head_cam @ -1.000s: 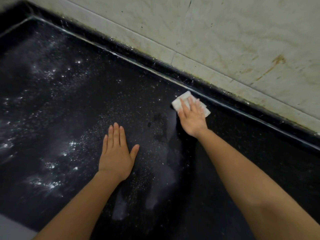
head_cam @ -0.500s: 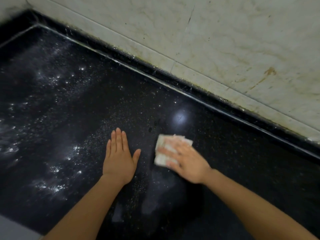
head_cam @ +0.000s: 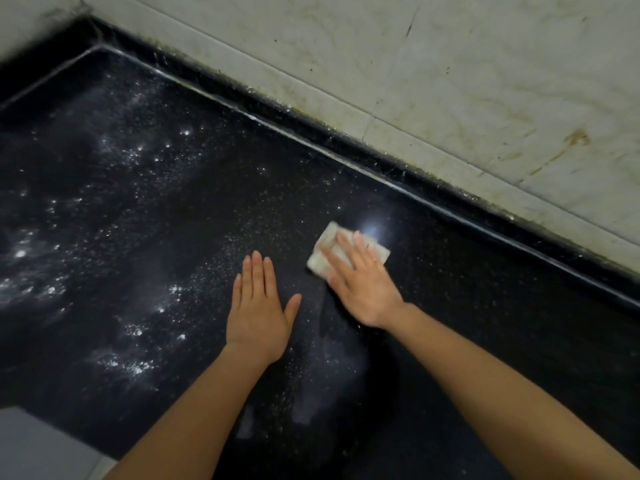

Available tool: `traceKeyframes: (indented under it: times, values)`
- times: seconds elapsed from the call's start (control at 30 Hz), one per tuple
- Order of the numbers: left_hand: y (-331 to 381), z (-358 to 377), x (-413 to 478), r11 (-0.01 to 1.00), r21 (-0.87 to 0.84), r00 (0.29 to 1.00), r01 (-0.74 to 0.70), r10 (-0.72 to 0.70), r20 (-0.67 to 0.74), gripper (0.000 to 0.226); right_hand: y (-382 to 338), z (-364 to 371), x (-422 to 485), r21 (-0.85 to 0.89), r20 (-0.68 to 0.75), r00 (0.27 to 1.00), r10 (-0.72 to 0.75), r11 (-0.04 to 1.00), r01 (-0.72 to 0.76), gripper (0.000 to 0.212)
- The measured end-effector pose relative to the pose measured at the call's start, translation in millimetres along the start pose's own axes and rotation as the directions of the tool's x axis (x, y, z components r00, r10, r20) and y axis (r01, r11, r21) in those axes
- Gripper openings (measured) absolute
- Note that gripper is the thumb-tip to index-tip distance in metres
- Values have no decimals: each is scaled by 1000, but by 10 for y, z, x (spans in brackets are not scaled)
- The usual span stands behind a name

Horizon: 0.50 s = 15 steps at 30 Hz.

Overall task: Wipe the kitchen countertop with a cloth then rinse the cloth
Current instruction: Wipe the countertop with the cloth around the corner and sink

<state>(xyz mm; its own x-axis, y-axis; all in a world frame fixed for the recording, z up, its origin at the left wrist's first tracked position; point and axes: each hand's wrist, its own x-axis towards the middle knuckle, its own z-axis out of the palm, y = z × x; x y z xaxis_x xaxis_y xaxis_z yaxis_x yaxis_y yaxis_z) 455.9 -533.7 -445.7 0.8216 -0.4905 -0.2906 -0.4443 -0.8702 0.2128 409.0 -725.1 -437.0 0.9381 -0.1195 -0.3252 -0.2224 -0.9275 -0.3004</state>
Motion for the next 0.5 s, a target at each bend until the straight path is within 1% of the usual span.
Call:
traceKeyframes:
  times: [0.07,0.13,0.2,0.27,0.3,0.33,0.37,0.4,0.43,0.5]
  values:
    - [1,4,1,1000,-26,1000,-6,6,-4,82,-63,96,-323,-38,49,988,-148,988,150,53]
    - [6,-9,-2,999,-49,1000,-4,5,12,83,-80,136,-616,-94,114,957,-267,956,278,51]
    - [10,-28,-3,999,-39,1000,0,0,13,83,-34,103,-769,-134,198,920,-337,921,366,49]
    - [8,-43,-2,1000,-11,1000,8,-8,18,80,88,27,-700,-161,230,901,-367,899,407,48]
    - [6,-45,-1,1000,0,1000,10,-10,16,78,166,1,-588,-185,223,914,-339,906,381,49]
    - [9,-56,-2,1000,3,1000,10,-10,15,77,255,-31,-446,-202,187,945,-268,931,304,55]
    - [13,-63,-1,1000,5,1000,10,-10,21,76,347,-70,-283,-195,109,981,-163,964,181,64]
    - [16,-63,3,1000,8,1000,10,-10,27,76,422,-123,-123,-167,29,999,-39,985,44,68]
    - [20,-63,7,1000,11,1000,10,-11,29,76,476,-184,31,-135,-16,996,86,987,-87,64]
    - [18,-60,4,1000,16,999,7,-8,33,76,488,-275,258,-51,0,961,277,960,-276,54]
